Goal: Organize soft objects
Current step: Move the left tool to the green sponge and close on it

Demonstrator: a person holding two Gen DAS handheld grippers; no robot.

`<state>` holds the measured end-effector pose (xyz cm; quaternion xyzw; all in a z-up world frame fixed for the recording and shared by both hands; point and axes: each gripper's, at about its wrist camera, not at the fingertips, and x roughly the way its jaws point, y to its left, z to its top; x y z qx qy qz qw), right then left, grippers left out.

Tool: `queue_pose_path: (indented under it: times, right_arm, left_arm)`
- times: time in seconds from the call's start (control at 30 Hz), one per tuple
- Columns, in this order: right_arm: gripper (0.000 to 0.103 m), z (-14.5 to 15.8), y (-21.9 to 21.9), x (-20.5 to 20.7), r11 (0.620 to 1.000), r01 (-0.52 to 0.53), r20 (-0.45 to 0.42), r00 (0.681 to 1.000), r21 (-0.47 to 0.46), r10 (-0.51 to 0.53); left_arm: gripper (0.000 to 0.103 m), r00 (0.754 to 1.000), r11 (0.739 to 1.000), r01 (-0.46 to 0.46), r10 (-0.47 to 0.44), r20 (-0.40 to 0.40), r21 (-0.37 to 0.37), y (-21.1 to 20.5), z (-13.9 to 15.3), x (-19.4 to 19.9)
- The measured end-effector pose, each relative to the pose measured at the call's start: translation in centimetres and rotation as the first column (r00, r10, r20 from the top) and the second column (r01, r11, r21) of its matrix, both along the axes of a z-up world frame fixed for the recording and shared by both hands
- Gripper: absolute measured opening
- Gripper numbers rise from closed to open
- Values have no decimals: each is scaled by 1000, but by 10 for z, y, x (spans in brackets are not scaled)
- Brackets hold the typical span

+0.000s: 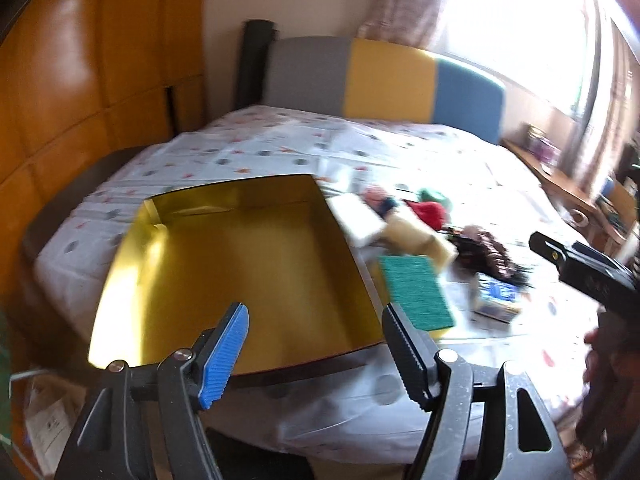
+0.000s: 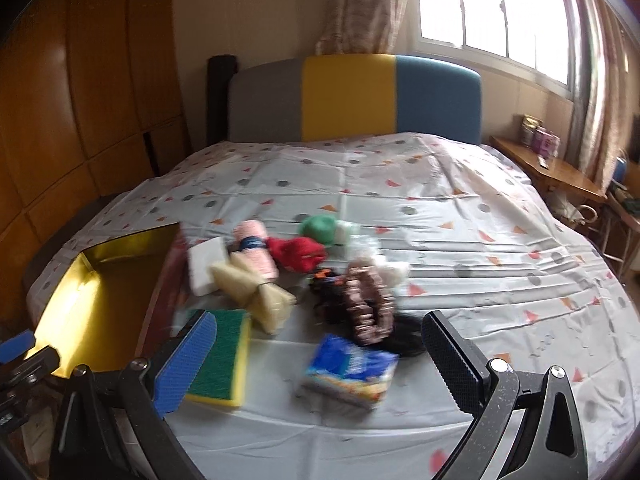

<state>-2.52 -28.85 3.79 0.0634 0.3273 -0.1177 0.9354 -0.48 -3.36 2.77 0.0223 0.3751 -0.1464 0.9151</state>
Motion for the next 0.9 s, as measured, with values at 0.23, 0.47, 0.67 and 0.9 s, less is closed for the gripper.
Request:
queue_pose_path:
  times: [0.23,0.47,0.67,0.9]
  right_arm:
    - [103,-12,-84,5,996,87,-67,994,-9,-87]
    - [103,-36,-125,4,981,146,-103,986,125,-134]
    - [103,-27,-119,0,982,119,-71,991,146,-110]
    - [103,-22,-125,-3,975,128,-49,991,181,-121]
  left_arm:
    - [70,979,983,181,-182,-89,-18,-60,5,30]
    - [74,906,967,251,-246,-345,-31,-117,-26,81]
    - [83,861,966,255,-206,-465,45,-140,-52,110]
    - [83,830,951,283,-180,-528,121,-157,-77,123]
